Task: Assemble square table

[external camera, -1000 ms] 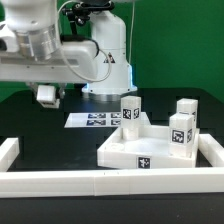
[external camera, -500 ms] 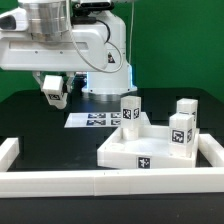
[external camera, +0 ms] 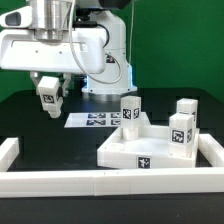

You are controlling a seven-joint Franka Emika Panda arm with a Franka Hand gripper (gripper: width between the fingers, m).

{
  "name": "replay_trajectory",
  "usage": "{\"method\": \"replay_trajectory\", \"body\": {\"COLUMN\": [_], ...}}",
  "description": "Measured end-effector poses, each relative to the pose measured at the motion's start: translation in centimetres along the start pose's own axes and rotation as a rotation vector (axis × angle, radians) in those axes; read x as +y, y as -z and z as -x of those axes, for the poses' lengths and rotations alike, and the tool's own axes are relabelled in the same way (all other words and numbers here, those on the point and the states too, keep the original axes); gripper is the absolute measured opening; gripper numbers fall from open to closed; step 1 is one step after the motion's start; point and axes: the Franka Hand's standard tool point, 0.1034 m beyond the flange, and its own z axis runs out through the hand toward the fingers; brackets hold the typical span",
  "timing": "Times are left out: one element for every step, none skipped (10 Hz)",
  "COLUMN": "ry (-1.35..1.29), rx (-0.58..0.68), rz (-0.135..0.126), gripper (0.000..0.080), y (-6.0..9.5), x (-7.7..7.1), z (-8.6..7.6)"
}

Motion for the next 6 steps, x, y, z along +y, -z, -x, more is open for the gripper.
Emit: {"method": "replay_trajectory", "body": {"ry": [-0.028, -0.03, -0.026, -0.039, -0.037, -0.024], "rx": [0.065, 0.064, 0.07, 0.077, 0.08, 0.078], "rz": [-0.001, -0.012, -0.022, -0.026, -0.03, -0.028], "gripper": [0.0285, 0.0285, 0.0285, 0.0285, 0.0285, 0.0285], "y": [0.4, 0.4, 0.7, 0.7, 0.6, 0.6], "x": [-0.6, -1.7, -2.7, -3.4, -4.4, -4.2], "z": [-0.7, -1.0, -2.0, -2.6, -2.9, -2.8]}}
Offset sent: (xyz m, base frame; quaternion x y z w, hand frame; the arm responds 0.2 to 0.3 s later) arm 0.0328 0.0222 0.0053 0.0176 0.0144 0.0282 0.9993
